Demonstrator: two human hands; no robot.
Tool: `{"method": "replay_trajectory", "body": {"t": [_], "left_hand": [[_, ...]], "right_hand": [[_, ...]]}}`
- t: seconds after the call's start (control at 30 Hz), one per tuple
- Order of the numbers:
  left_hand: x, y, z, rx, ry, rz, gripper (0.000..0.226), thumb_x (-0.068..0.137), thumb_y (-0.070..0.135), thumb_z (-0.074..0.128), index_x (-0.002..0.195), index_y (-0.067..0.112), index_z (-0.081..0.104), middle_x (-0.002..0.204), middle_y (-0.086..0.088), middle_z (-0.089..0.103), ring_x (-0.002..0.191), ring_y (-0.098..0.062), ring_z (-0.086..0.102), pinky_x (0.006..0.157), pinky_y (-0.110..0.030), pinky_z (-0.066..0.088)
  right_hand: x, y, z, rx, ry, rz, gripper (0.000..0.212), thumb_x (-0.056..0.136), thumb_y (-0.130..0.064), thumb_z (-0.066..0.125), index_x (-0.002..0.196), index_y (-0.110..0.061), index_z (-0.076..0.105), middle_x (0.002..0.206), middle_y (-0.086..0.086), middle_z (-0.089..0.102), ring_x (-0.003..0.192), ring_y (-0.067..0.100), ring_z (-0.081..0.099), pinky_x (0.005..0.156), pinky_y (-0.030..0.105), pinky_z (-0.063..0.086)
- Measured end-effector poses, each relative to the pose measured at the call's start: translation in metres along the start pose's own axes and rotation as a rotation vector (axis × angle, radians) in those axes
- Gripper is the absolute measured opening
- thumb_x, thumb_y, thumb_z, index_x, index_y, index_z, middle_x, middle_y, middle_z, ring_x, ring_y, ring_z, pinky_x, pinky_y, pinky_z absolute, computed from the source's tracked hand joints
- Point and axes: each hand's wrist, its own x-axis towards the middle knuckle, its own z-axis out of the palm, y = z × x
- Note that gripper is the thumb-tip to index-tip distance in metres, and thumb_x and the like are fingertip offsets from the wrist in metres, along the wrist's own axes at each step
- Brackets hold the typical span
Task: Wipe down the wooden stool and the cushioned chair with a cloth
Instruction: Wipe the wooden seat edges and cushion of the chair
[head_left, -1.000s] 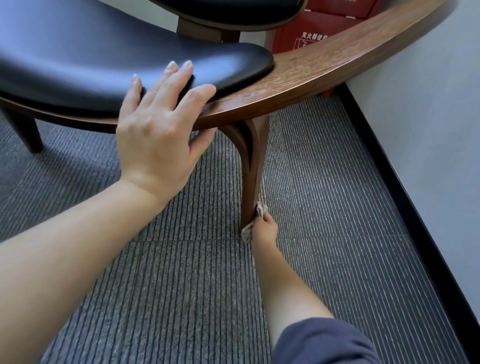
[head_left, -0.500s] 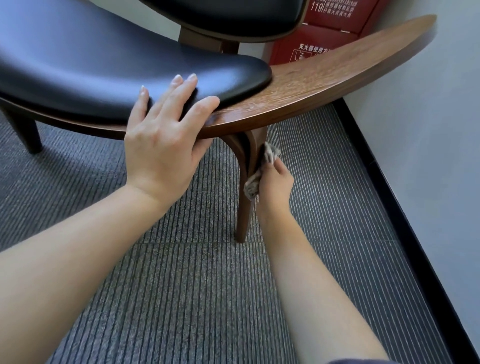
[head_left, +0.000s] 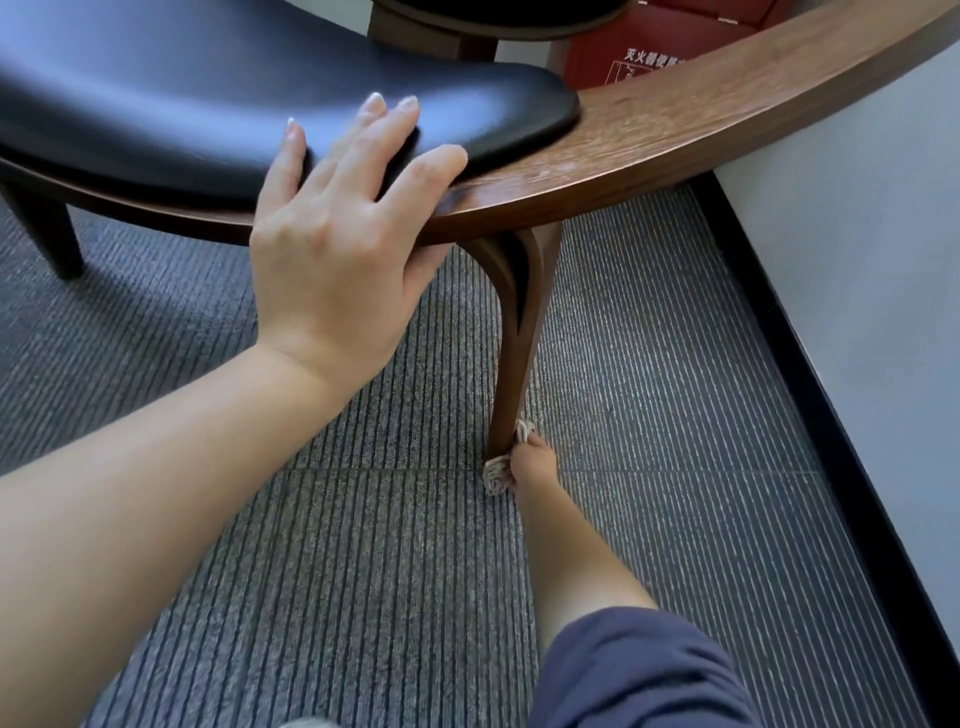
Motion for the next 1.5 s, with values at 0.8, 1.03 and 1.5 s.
{"method": "replay_trajectory", "body": {"t": [0.8, 1.03, 1.5], "left_hand": [[0.021, 0.003, -0.045, -0.046, -0.587, 0.008, 0.084, 0.074, 0.005, 0.067, 0.148, 0.026, 0.032, 0.156, -0.017, 0.03, 0.146, -0.032, 0.025, 0.114, -0.063, 0.017], [0.042, 0.028, -0.141, -0.325, -1.043, -0.429, 0.073, 0.086, 0.007, 0.053, 0.152, 0.023, 0.026, 0.163, -0.001, 0.011, 0.149, -0.017, 0.011, 0.12, -0.052, 0.007], [0.179, -0.041, -0.256, -0.966, -1.223, -1.449, 0.017, 0.084, 0.032, 0.073, 0.095, 0.019, 0.074, 0.076, 0.009, 0.067, 0.066, -0.007, 0.053, 0.066, -0.025, 0.041]], "right_hand": [[-0.186, -0.129, -0.031, 0.35, -0.225, -0.403, 0.026, 0.096, 0.006, 0.041, 0.101, -0.009, 0.061, 0.08, 0.004, 0.072, 0.073, 0.014, 0.068, 0.071, 0.026, 0.054], [-0.305, -0.128, -0.041, 0.261, -0.274, -0.103, 0.023, 0.095, 0.003, 0.052, 0.104, -0.015, 0.064, 0.106, 0.01, 0.069, 0.093, 0.021, 0.067, 0.082, 0.036, 0.055], [-0.437, -0.281, 0.023, 0.173, -0.282, -0.099, 0.025, 0.094, 0.003, 0.047, 0.097, -0.015, 0.064, 0.092, 0.005, 0.068, 0.083, 0.019, 0.066, 0.091, 0.055, 0.049]]}}
